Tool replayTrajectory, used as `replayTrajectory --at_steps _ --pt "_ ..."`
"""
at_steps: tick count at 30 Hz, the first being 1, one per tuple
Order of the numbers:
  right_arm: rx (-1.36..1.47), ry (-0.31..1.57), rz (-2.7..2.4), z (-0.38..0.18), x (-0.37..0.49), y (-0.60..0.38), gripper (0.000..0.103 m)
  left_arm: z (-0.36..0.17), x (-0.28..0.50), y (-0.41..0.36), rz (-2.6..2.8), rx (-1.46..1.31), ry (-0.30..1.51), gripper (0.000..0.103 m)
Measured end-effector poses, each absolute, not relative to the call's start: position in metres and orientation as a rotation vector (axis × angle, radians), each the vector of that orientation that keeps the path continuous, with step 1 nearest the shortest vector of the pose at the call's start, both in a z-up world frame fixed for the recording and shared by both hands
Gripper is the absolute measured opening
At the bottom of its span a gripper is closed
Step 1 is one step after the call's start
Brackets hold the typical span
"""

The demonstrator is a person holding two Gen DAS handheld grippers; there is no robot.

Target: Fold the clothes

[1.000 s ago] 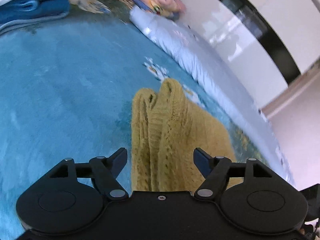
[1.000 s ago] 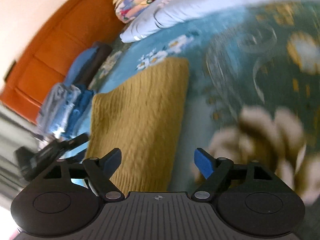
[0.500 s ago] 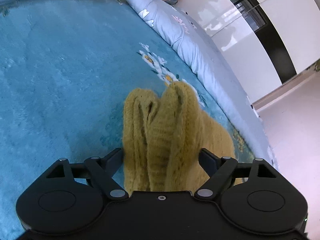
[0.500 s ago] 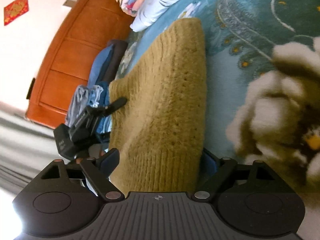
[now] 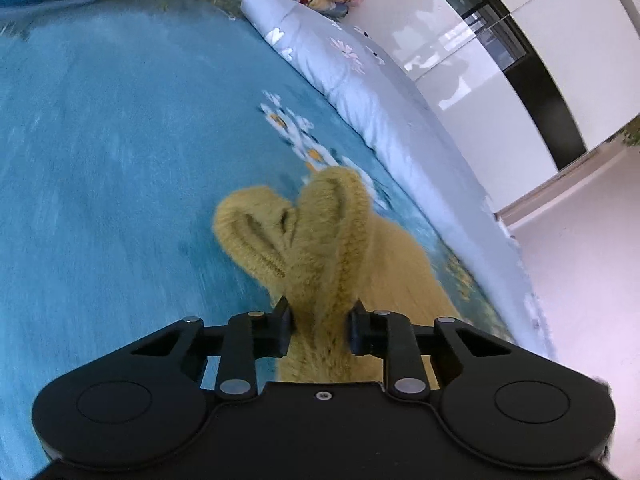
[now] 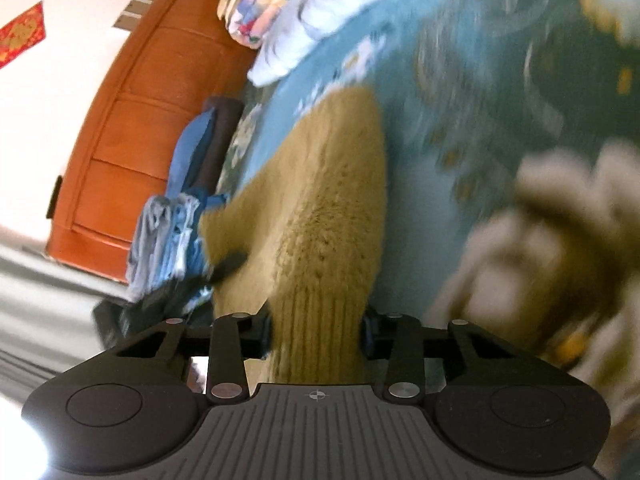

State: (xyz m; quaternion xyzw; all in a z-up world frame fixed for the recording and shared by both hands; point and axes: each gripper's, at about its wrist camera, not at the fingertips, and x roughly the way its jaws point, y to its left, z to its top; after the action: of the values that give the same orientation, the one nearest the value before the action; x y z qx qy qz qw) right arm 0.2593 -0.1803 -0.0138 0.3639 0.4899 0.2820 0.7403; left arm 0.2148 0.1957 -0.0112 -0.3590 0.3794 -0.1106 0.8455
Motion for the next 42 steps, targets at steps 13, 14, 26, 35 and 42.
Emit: replayTrajectory --at_steps 13,14,26,35,42 --pt "0.685 1.127 0.566 -0.023 0.270 -0.206 0.042 -0.025 0.173 0.173 -0.217 -0.822 0.796 0.034" --pt "0.678 1.112 0.566 -0.019 0.268 -0.208 0.044 -0.021 0.173 0.173 -0.230 -0.805 0.798 0.041" --pt "0.868 0.903 0.450 -0.022 0.182 -0.262 0.084 0.041 0.181 0.216 -0.290 -0.606 0.684 0.093" --pt "0.964 0.906 0.411 -0.046 0.164 -0.235 0.093 0.020 0.263 0.211 -0.396 -0.547 0.854 0.095" --pt "0.919 0.902 0.421 -0.049 0.178 -0.205 0.094 -0.010 0.305 0.204 -0.423 -0.483 1.020 0.095"
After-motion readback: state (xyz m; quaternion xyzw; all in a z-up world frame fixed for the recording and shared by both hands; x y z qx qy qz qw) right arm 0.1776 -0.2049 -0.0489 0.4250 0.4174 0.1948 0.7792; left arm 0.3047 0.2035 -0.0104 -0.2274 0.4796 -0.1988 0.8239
